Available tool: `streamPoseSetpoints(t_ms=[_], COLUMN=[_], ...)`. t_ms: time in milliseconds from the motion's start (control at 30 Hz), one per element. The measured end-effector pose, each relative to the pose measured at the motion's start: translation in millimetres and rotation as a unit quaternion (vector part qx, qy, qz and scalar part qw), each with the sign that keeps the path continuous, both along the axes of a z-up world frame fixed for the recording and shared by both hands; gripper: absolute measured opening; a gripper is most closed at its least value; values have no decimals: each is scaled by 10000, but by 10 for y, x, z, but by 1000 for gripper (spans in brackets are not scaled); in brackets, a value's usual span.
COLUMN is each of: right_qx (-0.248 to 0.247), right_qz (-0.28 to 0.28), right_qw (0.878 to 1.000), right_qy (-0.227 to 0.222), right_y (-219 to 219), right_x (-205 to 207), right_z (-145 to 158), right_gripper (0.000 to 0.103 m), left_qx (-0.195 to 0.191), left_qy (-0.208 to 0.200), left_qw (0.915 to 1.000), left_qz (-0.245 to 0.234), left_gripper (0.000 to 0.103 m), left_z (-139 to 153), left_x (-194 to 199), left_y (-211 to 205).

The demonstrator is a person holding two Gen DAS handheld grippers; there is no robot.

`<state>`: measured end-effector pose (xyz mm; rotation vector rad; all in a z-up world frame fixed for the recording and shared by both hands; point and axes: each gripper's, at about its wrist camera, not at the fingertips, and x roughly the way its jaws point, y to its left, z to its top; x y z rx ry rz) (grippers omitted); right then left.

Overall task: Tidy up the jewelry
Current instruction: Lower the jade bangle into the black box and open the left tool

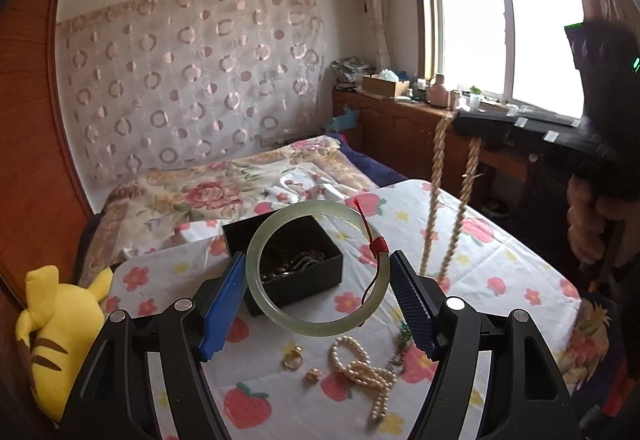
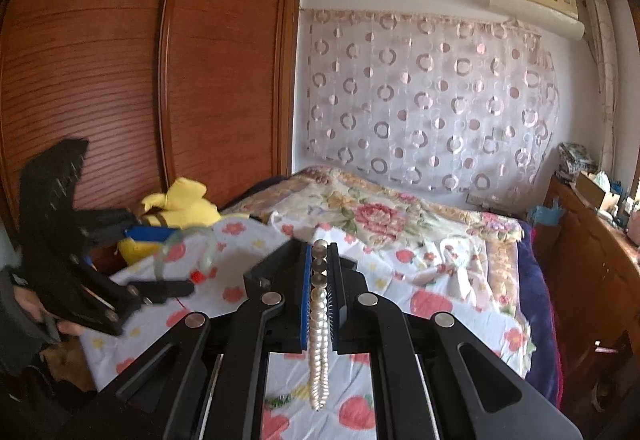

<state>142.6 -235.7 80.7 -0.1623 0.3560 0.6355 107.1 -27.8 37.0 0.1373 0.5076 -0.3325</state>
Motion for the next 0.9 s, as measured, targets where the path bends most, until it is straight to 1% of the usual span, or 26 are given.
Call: streamPoseSetpoints(t_ms=[200, 467, 700, 900], right_qx=[-15, -85, -161, -160], right_qz=[-11, -72, -159, -191], right_qw=[9997, 9991, 9992, 9995], right_qy=[-260, -397, -340, -189], right_y=[114, 333, 512, 623], right_x=[99, 364, 600, 776], right_z=[306, 546, 581, 491], right_gripper=[9, 9, 9, 9], left_qx=[54, -73, -93, -40], left_qy=[115, 532, 833, 967], left_qw=[9998, 9979, 9949, 9929], left_qz=[157, 363, 564, 689], left_gripper=[69, 69, 69, 69], left_z=[-27, -246, -519, -682], left_x=[311, 892, 1282, 1350], left_y=[98, 221, 214, 243])
